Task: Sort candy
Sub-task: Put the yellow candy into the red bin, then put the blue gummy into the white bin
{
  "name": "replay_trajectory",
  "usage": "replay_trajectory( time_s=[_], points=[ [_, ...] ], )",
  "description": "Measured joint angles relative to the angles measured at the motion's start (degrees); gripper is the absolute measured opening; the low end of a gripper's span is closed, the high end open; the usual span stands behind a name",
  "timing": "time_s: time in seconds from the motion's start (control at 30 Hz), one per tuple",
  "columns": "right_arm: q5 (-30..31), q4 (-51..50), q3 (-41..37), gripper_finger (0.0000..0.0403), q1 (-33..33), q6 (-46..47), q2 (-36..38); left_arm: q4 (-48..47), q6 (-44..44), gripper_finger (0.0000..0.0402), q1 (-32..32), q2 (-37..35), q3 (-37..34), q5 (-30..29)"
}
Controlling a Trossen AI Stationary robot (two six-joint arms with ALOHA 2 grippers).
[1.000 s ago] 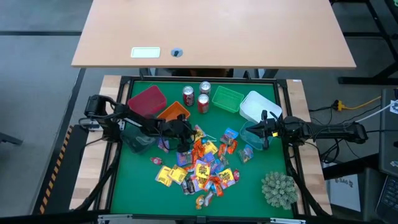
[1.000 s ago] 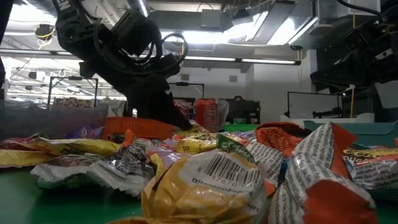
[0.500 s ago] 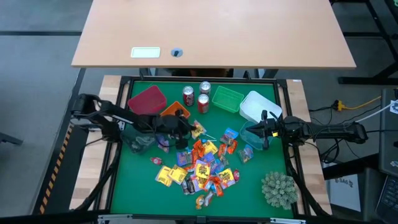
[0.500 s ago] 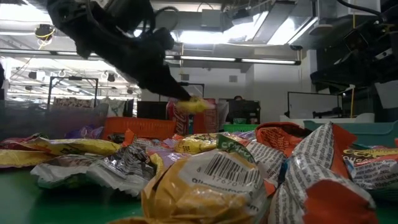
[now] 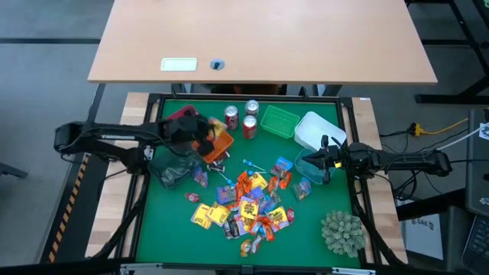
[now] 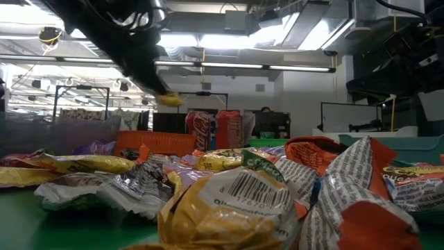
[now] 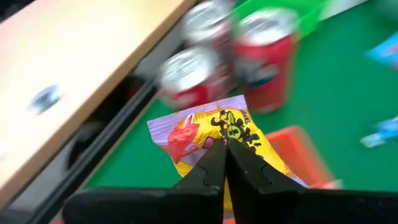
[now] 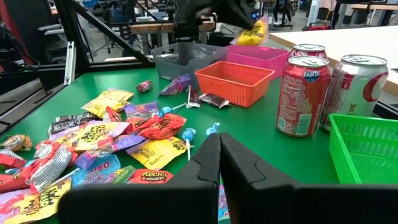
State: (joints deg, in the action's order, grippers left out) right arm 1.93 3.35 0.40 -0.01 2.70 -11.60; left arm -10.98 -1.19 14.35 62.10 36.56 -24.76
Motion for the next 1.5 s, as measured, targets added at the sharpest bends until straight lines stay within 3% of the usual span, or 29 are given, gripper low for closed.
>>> replay_trajectory(
  time_s=[0.27,0.6,1.0,1.23,1.5],
  points=[
    [0.00,-0.01,0.00,0.0010,0.00,0.00,0.00,-16.58,-0.34,0.0000,7.11,-4.72,0.00,-10.82],
    [0.00,0.05,0.00,0.0010,0.00,0.00,0.00,-21.52,-2.90,0.0002,12.51,-4.32,0.00,-11.92],
    [0.00,6.84,0.00,0.0010,0.00,0.27,0.00,-21.60,-6.00,0.0101,13.50,-4.32,0.00,-11.71],
    [0.07,13.03,0.00,0.0021,0.00,3.30,-0.01,-21.22,-10.10,0.0114,13.50,-4.32,0.00,-2.66],
    [0.06,17.47,1.24,0.0120,0.00,5.54,-0.31,-15.99,-10.71,0.0115,11.79,-4.32,0.00,7.80]
  ],
)
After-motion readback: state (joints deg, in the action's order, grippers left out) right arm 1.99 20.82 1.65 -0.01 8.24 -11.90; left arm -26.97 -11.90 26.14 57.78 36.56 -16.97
